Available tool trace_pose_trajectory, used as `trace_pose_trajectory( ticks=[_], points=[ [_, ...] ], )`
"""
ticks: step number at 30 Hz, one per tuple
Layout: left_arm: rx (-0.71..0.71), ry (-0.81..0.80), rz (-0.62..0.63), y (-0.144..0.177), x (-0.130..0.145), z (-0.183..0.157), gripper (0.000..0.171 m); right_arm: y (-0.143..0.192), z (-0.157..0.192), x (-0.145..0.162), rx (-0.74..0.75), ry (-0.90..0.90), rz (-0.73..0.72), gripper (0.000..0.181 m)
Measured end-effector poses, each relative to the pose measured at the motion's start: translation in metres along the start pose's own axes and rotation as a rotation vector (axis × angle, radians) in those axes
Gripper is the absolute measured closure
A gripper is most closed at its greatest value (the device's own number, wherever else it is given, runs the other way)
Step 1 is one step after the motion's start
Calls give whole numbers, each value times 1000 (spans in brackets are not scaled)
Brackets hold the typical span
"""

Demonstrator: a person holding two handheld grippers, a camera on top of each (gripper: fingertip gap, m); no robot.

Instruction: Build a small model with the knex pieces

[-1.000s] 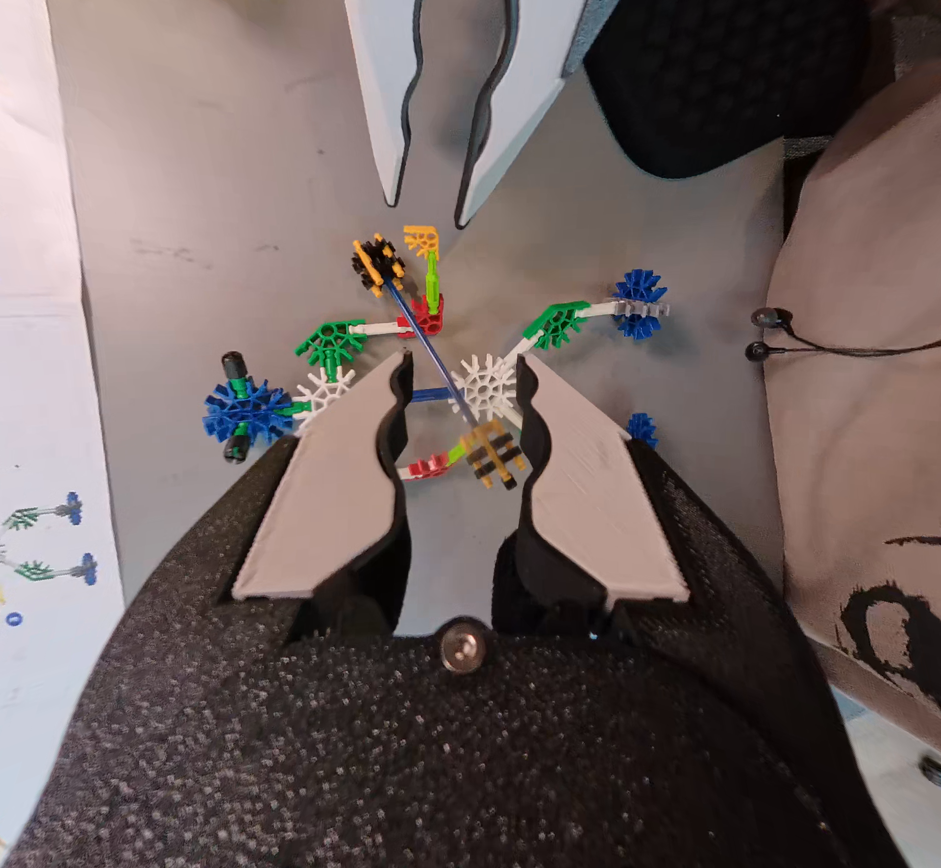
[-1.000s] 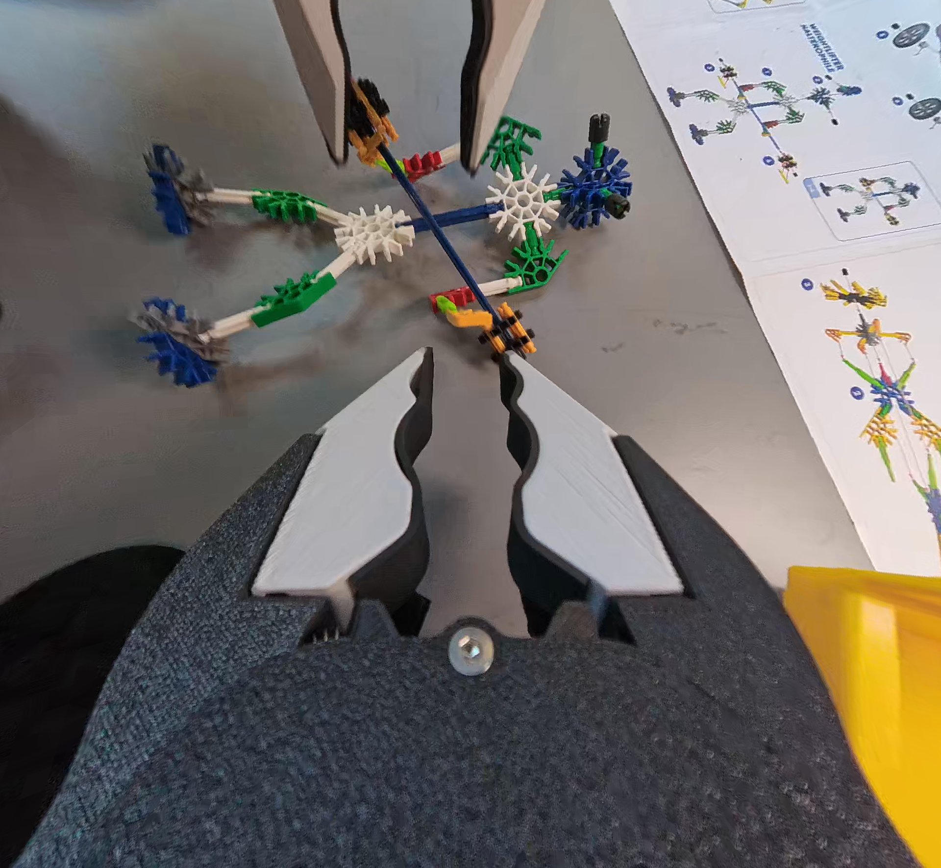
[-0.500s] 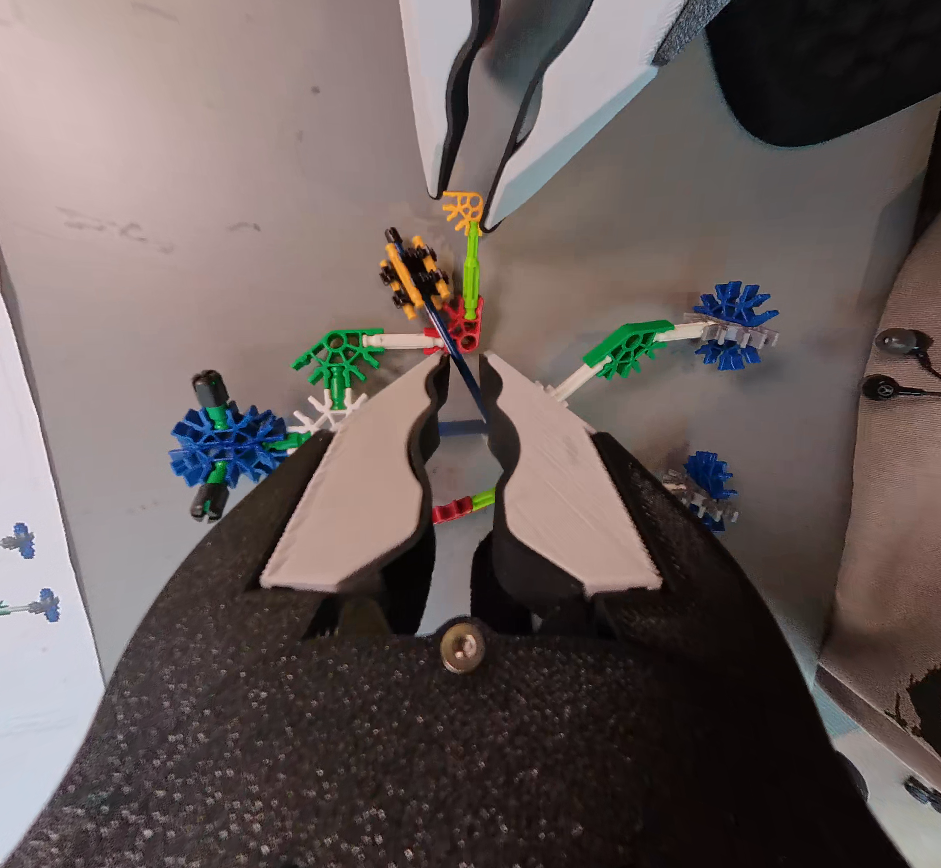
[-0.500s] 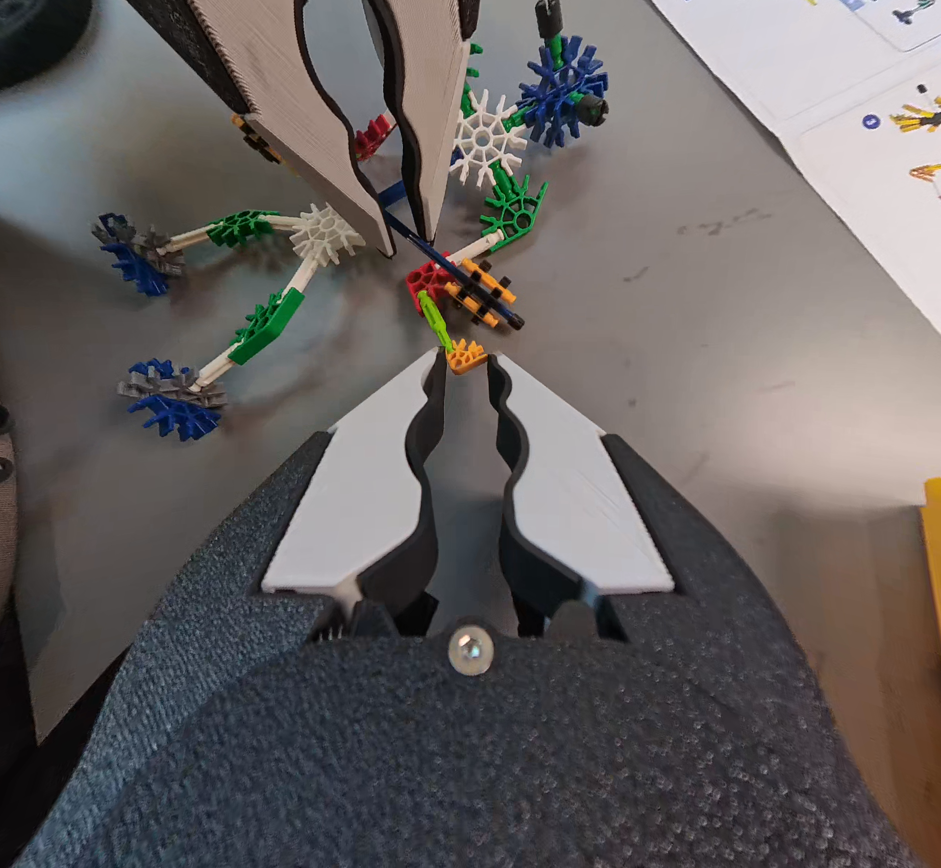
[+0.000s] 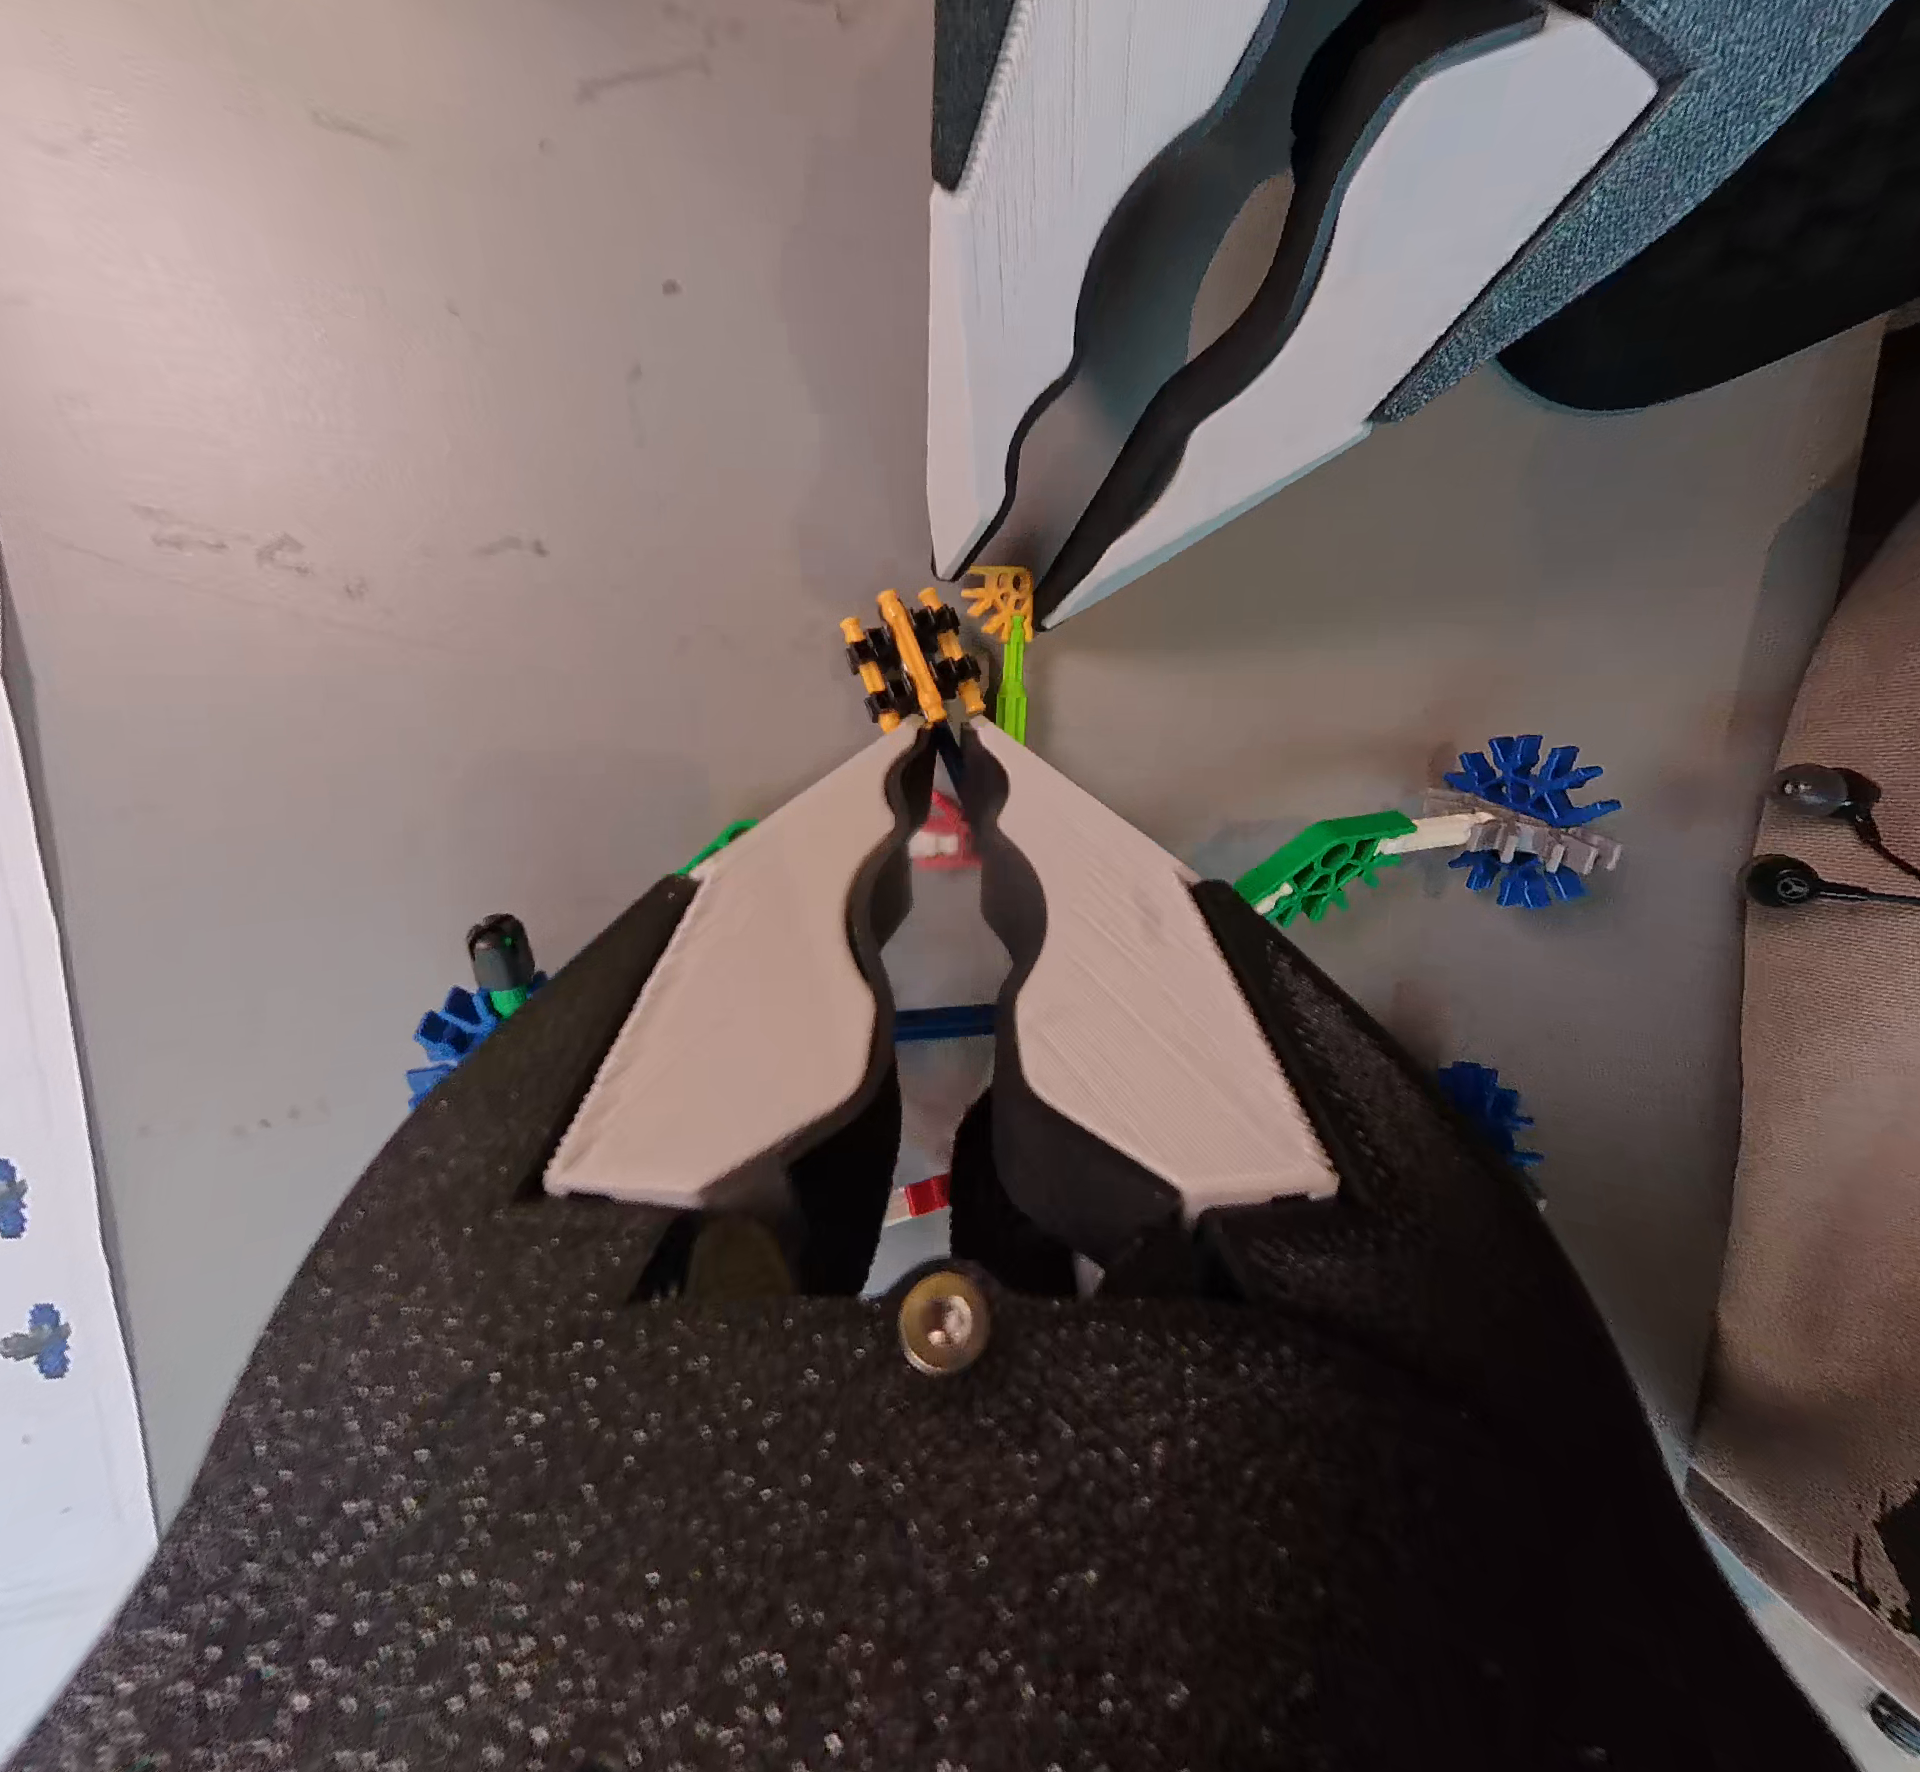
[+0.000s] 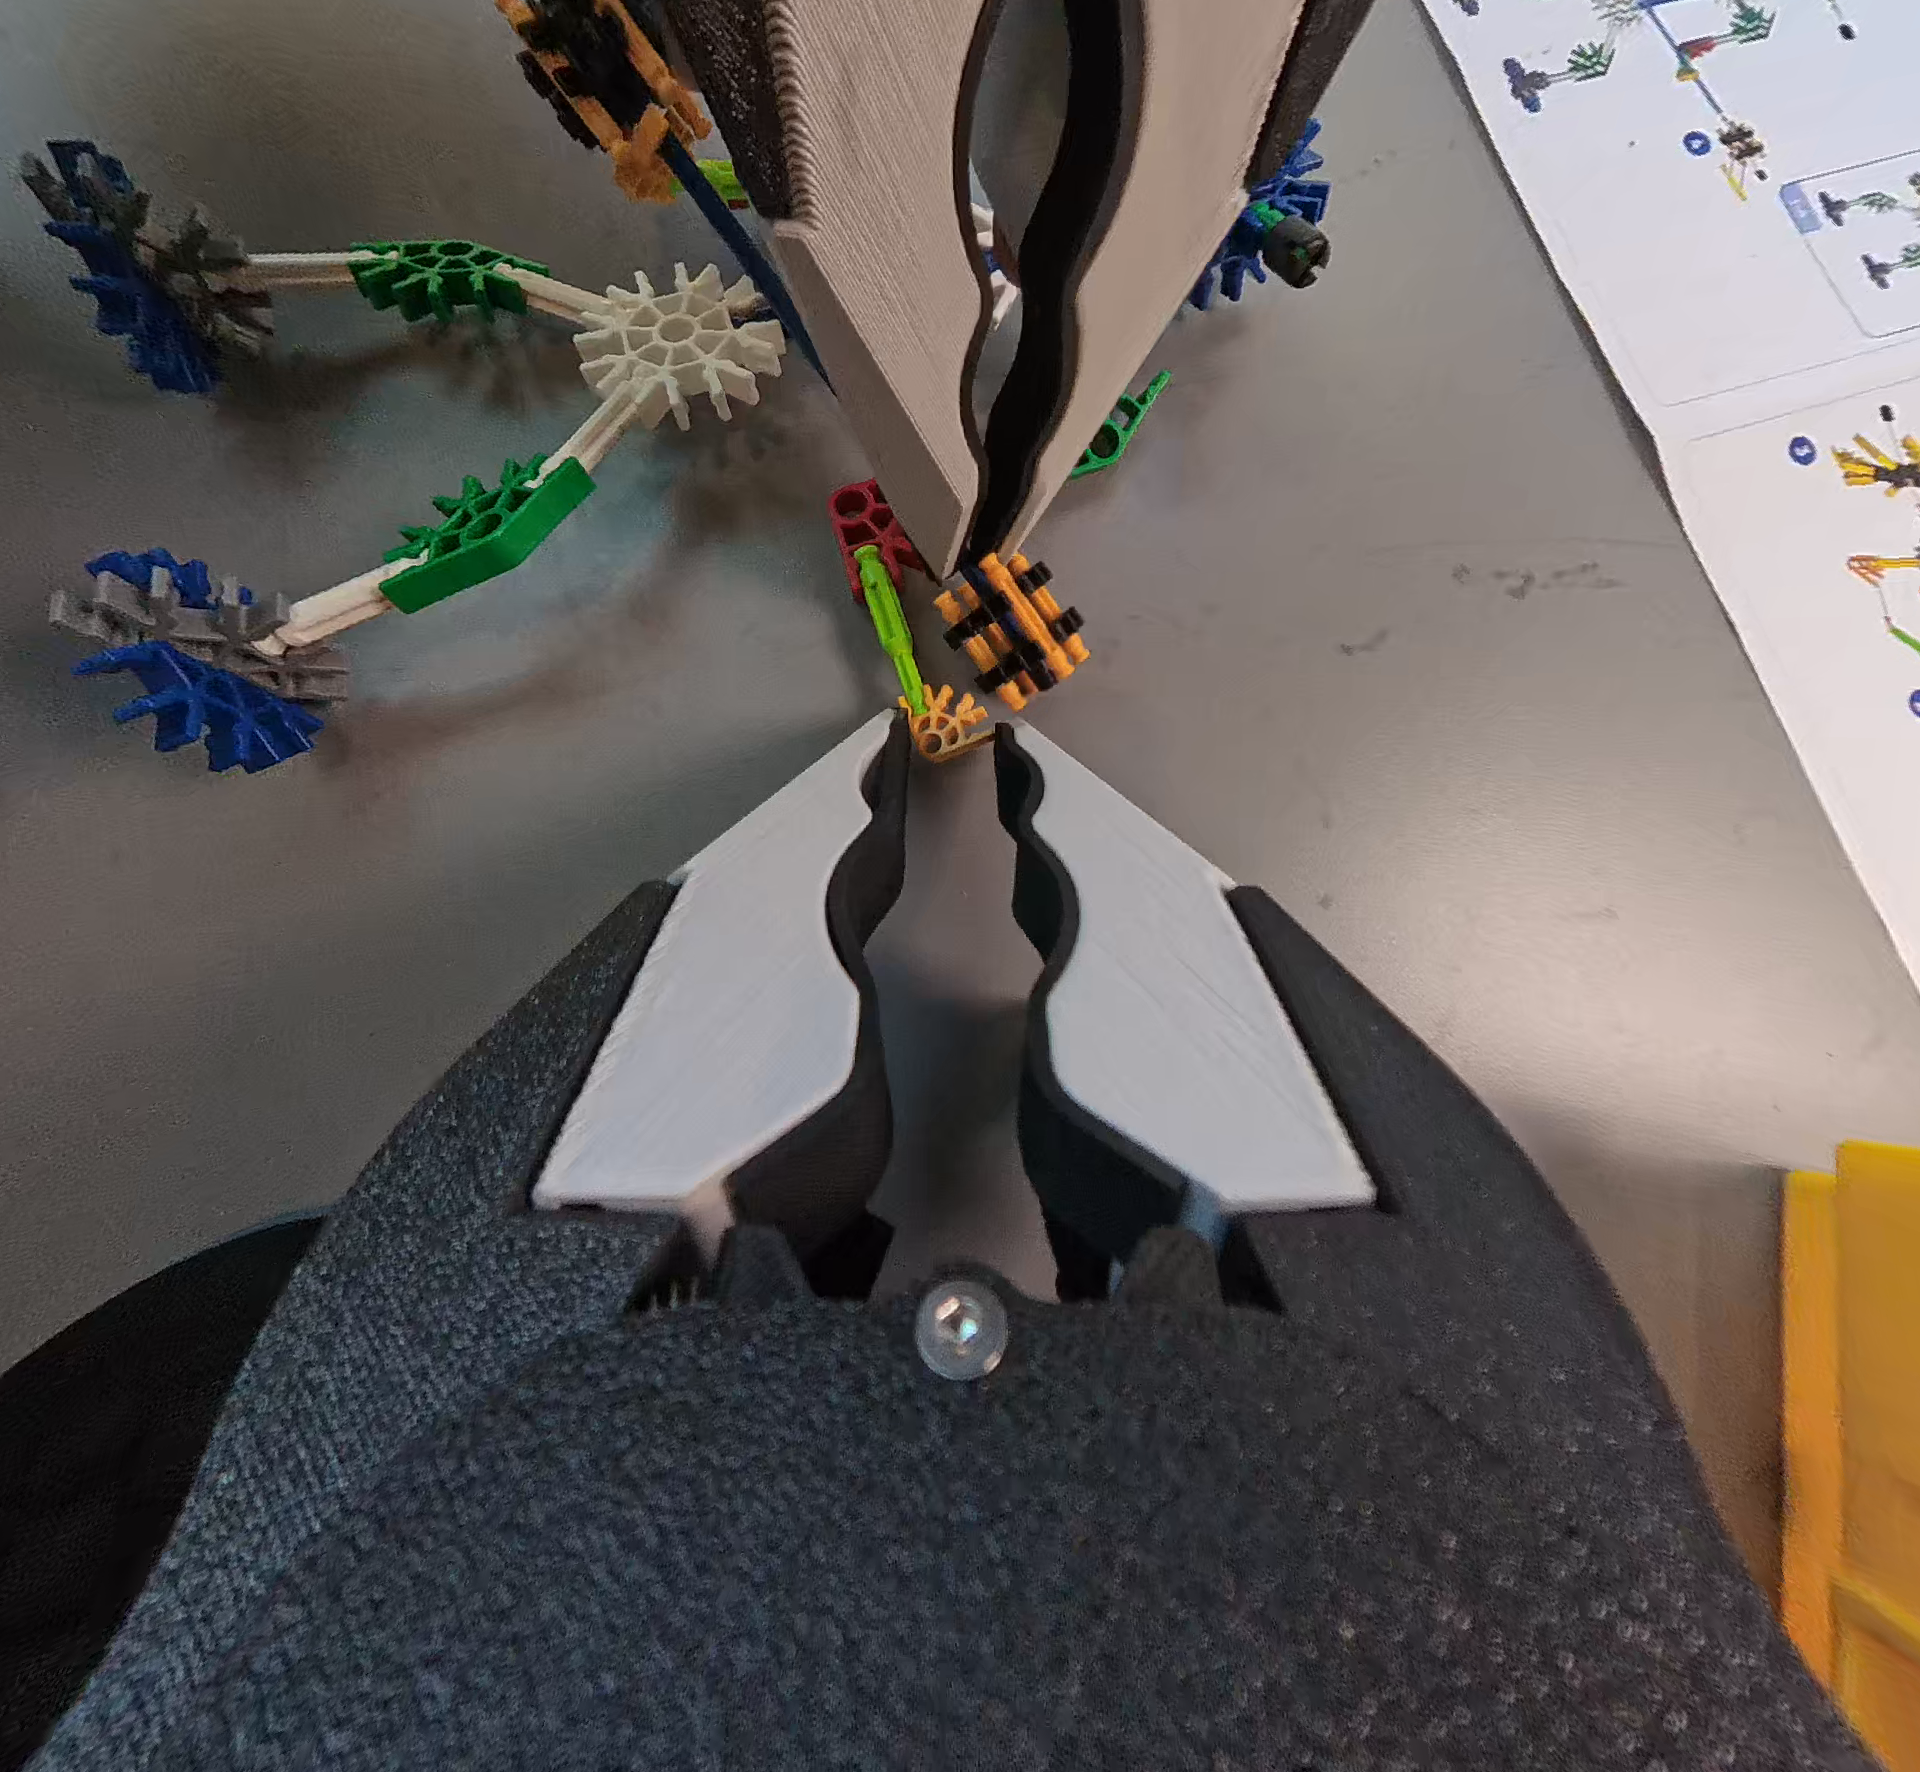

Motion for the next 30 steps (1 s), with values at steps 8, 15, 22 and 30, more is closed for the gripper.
trace_pose_trajectory(
  ticks=[8,15,22,30],
  points=[
    [44,-19,-89,2,7,-4,147,6,3,-2,41,38,-10,166],
    [37,40,-138,23,24,-6,143,10,4,3,89,-1,1,158],
    [36,100,-37,26,35,-12,144,13,12,5,-17,-282,-3,156],
    [54,118,-7,18,27,-9,153,9,4,-5,5,-320,-28,181]
  ],
)
Point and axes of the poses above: each gripper's, where its closed fingertips meet, y back along the fingers, x out of its underside, z = x × y across the jaws, the point moved 7 cm from there along y, back along the fingers, and after that the axes turned 13 degrees about y, right-handed, at the moved point
